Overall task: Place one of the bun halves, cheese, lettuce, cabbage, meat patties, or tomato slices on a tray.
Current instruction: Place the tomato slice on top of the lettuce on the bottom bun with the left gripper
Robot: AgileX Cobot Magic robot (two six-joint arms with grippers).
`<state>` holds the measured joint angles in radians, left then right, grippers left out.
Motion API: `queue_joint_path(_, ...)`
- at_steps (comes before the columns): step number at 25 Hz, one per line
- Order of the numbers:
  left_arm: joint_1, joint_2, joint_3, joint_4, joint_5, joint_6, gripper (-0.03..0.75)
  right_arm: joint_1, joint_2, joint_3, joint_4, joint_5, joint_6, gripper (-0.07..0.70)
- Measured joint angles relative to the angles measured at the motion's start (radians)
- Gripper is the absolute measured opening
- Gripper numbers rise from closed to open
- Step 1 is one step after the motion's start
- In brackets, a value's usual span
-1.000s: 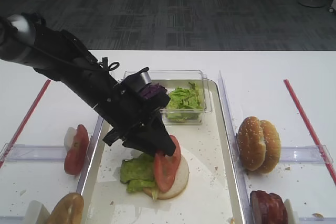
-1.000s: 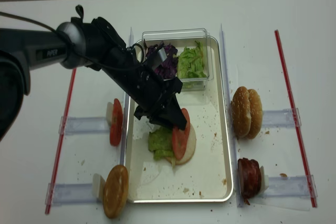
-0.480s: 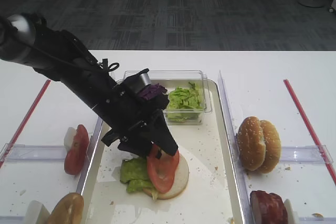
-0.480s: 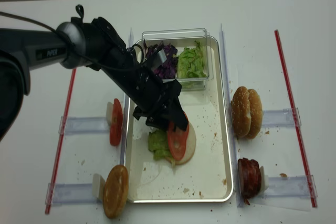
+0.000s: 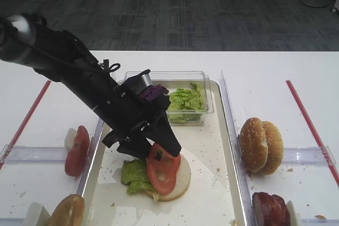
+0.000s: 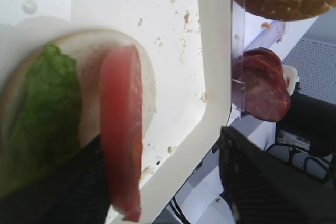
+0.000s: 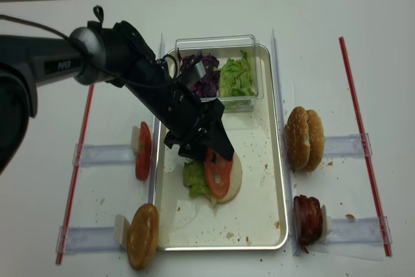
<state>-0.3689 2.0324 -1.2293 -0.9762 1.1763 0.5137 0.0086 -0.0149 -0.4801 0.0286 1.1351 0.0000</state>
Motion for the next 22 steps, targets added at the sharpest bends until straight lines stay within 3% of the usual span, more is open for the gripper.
queue_joint_path(8, 0.0, -0.012, -0.031, 0.006, 0.0, 0.0, 0.388, 0.0, 0.0, 0.0, 0.0, 0.0, 0.0, 0.193)
queue_joint_path(22, 0.002, -0.03, -0.05, 0.141, 0.004, -0.058, 0.388, 0.0, 0.0, 0.0, 0.0, 0.0, 0.0, 0.193)
